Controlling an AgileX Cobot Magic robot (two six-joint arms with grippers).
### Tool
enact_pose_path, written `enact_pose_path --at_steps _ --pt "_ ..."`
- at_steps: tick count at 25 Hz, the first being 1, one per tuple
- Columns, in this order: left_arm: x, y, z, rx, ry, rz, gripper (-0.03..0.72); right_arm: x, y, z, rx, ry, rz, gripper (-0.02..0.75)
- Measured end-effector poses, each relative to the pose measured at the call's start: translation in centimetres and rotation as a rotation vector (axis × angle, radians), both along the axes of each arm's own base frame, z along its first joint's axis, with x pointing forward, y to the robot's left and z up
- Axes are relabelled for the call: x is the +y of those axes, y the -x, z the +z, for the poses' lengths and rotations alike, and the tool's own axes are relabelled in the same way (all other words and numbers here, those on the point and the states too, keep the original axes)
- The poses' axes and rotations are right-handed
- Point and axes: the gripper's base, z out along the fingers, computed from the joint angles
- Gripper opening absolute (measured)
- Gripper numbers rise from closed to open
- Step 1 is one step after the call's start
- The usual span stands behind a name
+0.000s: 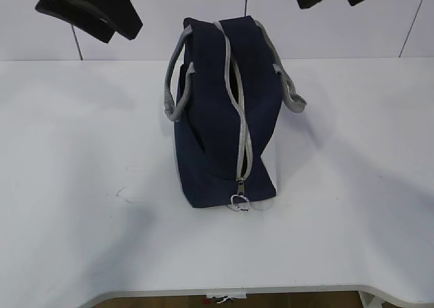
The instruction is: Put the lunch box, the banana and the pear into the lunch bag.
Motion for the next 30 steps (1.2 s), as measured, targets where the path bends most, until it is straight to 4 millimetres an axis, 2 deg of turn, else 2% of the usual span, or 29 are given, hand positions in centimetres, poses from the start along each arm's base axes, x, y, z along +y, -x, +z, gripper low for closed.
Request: enact_pose_path --at_steps 5,10,20,25,30 --pt "-0.1 2.7 1.1 -0.025 -0.024 -0.026 0.368 -0.1 0.2 -2.3 0.070 0.019 -0.017 0.523" --pt "0.5 3.9 2.3 -0.055 -0.013 -0.022 0.361 -0.7 1.6 -6.4 0.026 -0.011 -0.025 0.507" --pt "0.6 4.3 2.8 -0.065 -0.006 -0.022 0.360 -2.9 4.1 -13.5 -0.419 -0.076 -0.040 0.392" --pt "0.6 4.3 2.8 -0.061 0.001 -0.023 0.360 -3.7 4.9 -17.1 -0.481 -0.066 -0.068 0.384" --pt "0.5 4.3 2.8 -0.058 0.010 -0.025 0.360 -4.1 5.5 -18.6 -0.489 -0.071 -0.092 0.384"
